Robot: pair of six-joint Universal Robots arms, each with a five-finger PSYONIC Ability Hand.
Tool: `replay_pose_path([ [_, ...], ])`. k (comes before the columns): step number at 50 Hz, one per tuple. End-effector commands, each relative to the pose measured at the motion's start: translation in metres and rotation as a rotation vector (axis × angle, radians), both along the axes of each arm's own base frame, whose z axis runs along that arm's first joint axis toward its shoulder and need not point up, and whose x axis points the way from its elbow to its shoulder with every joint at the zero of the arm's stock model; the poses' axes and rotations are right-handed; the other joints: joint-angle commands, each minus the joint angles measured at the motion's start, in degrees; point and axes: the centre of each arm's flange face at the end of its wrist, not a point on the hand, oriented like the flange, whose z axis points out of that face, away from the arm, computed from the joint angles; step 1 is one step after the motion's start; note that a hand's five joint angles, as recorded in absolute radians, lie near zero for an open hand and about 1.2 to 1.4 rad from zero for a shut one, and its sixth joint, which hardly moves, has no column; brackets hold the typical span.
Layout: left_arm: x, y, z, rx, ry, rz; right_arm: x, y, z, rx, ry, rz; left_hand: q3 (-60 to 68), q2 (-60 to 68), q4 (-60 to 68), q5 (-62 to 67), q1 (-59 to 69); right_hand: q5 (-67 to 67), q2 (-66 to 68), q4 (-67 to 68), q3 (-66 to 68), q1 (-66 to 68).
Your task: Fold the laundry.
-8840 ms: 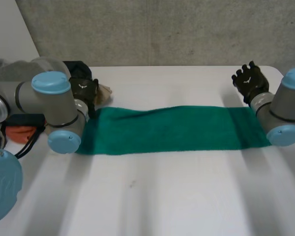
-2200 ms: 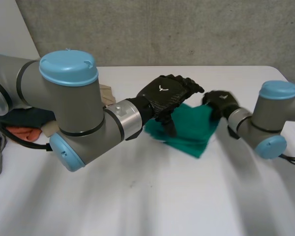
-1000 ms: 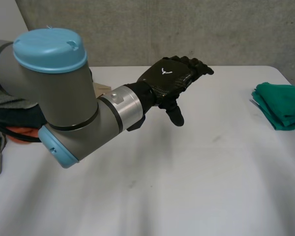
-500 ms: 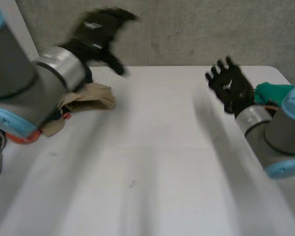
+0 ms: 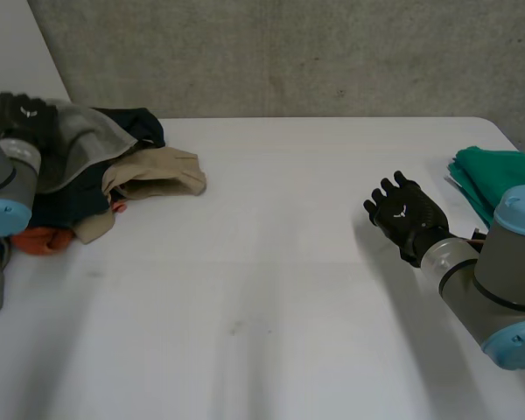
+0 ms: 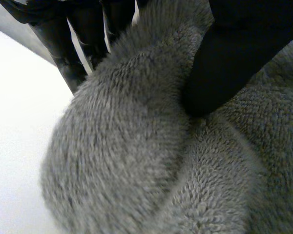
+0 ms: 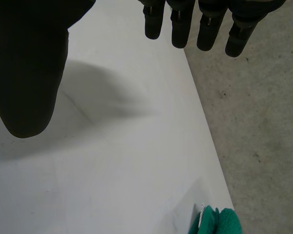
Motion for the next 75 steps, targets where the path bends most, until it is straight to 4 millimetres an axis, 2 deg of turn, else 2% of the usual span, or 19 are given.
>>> replay_pose_path([
  [1, -0.043, 0.039, 0.094, -0.248, 0.106, -0.098, -0.004, -0.004, 0.0, -0.005, -0.004, -0.021, 14.5, 13.7, 13.6, 15.7, 14.5, -2.7, -2.0, -1.8, -1.6, -2.5],
  [6, -0.098, 0.092, 0.133, -0.287, 0.266, -0.28, -0.007, -0.008, 0.011, -0.011, -0.072, -0.057, 14.5, 13.7, 13.6, 15.7, 14.5, -2.7, -2.0, -1.8, -1.6, -2.5],
  [7, -0.121, 0.114, 0.139, -0.267, 0.347, -0.36, -0.009, -0.01, 0.02, -0.017, -0.113, -0.077, 14.5, 13.7, 13.6, 15.7, 14.5, -2.7, -2.0, -1.8, -1.6, -2.5],
  [13, -0.183, 0.177, 0.126, -0.102, 0.569, -0.632, -0.014, -0.017, 0.045, -0.021, -0.271, -0.142, 14.5, 13.7, 13.6, 15.7, 14.5, -2.7, -2.0, -1.8, -1.6, -2.5],
  [17, -0.213, 0.2, 0.094, 0.038, 0.61, -0.705, -0.025, -0.025, 0.057, -0.018, -0.353, -0.185, 14.5, 13.7, 13.6, 15.7, 14.5, -2.7, -2.0, -1.8, -1.6, -2.5],
  [19, -0.237, 0.21, 0.05, 0.162, 0.584, -0.729, -0.029, -0.027, 0.06, -0.015, -0.385, -0.202, 14.5, 13.7, 13.6, 15.7, 14.5, -2.7, -2.0, -1.8, -1.6, -2.5],
  [24, -0.273, 0.235, -0.005, 0.322, 0.55, -0.784, -0.034, -0.031, 0.06, -0.008, -0.4, -0.221, 14.5, 13.7, 13.6, 15.7, 14.5, -2.7, -2.0, -1.8, -1.6, -2.5],
  [26, -0.274, 0.237, -0.015, 0.359, 0.544, -0.78, -0.036, -0.032, 0.058, -0.002, -0.4, -0.228, -4.8, -5.5, -5.6, -3.6, -4.7, -2.7, -2.0, -1.8, -1.6, -2.5],
  [27, -0.276, 0.241, -0.022, 0.392, 0.541, -0.784, -0.038, -0.032, 0.057, 0.007, -0.397, -0.235, -31.8, -32.6, -32.7, -30.6, -31.8, -2.7, -2.0, -1.8, -1.6, -2.5],
  [29, -0.277, 0.244, -0.024, 0.407, 0.537, -0.793, -0.04, -0.031, 0.056, 0.019, -0.392, -0.239, -44.8, -45.6, -45.6, -43.6, -44.8, -2.7, -2.0, -1.8, -1.6, -2.5],
  [30, -0.276, 0.246, -0.022, 0.408, 0.535, -0.798, -0.04, -0.03, 0.055, 0.033, -0.386, -0.24, -53.6, -54.3, -54.4, -52.4, -53.5, -2.7, -2.0, -1.8, -1.6, -2.5],
  [37, -0.255, 0.241, 0.023, 0.321, 0.554, -0.765, -0.039, -0.024, 0.054, 0.103, -0.364, -0.24, -53.0, -53.7, -53.8, -51.8, -52.9, -2.7, -2.0, -1.8, -1.6, -2.5],
  [42, -0.194, 0.221, 0.05, 0.289, 0.544, -0.568, -0.032, -0.008, 0.048, 0.226, -0.332, -0.179, -52.6, -53.4, -53.5, -51.4, -52.6, -2.7, -2.0, -1.8, -1.6, -2.5],
  [44, -0.182, 0.222, 0.052, 0.294, 0.526, -0.528, -0.03, -0.001, 0.046, 0.275, -0.321, -0.16, -52.6, -53.4, -53.5, -51.4, -52.6, -2.7, -2.0, -1.8, -1.6, -2.5],
  [48, -0.151, 0.226, 0.044, 0.332, 0.444, -0.433, -0.024, 0.016, 0.045, 0.401, -0.318, -0.117, -52.6, -53.4, -53.5, -51.4, -52.6, -2.7, -2.0, -1.8, -1.6, -2.5],
  [55, -0.081, 0.213, 0.014, 0.367, 0.229, -0.233, 0.01, 0.053, 0.042, 0.488, -0.28, 0.016, -52.1, -52.9, -52.9, -50.9, -52.1, -2.7, -2.0, -1.8, -1.6, -2.5],
  [61, -0.024, 0.181, -0.003, 0.323, 0.109, -0.097, 0.031, 0.068, 0.025, 0.535, -0.268, 0.067, -52.0, -52.7, -52.8, -50.8, -51.9, -2.7, -2.0, -1.8, -1.6, -2.5],
  [65, -0.015, 0.164, -0.01, 0.292, 0.068, -0.155, 0.038, 0.067, 0.014, 0.53, -0.256, 0.067, -52.5, -53.2, -53.3, -51.3, -52.4, -2.7, -2.0, -1.8, -1.6, -2.5],
  [75, -0.028, 0.146, -0.059, 0.417, 0.051, -0.32, 0.035, 0.063, 0.01, 0.493, -0.243, 0.009, -47.3, -48.0, -48.1, -46.1, -47.2, -2.7, -2.0, -1.8, -1.6, -2.5],
])
